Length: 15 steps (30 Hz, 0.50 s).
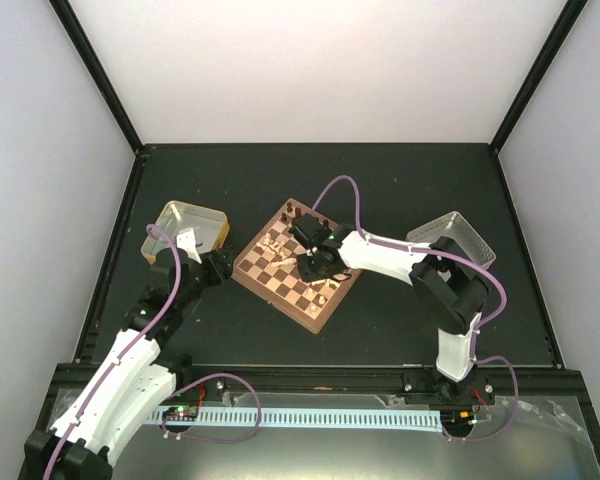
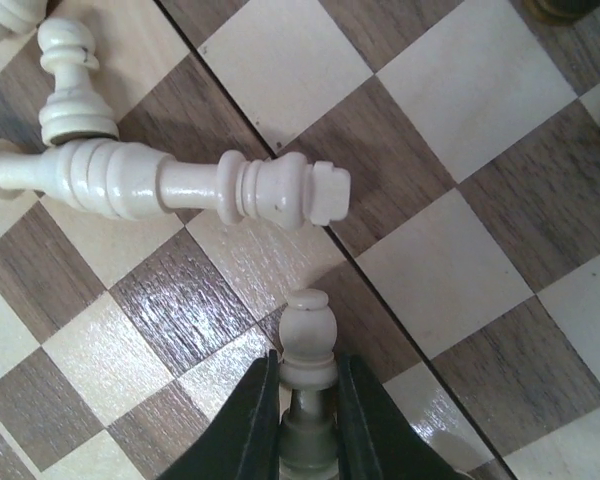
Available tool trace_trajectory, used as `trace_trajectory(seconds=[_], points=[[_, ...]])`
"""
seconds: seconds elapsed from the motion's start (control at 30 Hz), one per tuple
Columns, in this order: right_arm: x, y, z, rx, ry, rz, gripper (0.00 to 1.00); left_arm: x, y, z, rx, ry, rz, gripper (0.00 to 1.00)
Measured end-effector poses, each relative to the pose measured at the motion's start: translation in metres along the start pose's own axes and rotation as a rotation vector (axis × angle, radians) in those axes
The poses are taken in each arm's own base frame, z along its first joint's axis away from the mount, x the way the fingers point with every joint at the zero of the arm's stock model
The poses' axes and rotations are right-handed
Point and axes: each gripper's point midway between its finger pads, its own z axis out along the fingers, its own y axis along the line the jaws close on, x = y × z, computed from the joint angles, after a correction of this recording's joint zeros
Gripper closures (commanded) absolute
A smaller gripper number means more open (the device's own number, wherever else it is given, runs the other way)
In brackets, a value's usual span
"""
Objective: Set up the chess pieces on the board
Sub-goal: Pick up the chess piece from the chessboard.
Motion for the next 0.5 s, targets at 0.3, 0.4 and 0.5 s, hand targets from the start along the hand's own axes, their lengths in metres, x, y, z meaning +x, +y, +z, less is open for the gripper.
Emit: trace_trajectory(seconds=[0.3, 0.4, 0.5], points=[[-0.016, 0.001, -0.001, -0.01, -0.068, -0.009, 0.91, 0.003, -0.005, 0.0, 0.026, 0.017, 0.0, 0.39], [-0.019, 0.002, -0.007, -0.034, -0.109, -0.03, 0.91, 0.006, -0.011, 0.003, 0.064, 0.039, 0.001, 0.41], [-0.024, 0.005, -0.016, -0.061, -0.157, -0.069, 0.91, 0.014, -0.025, 0.009, 0.145, 0.1, 0.006, 0.41]])
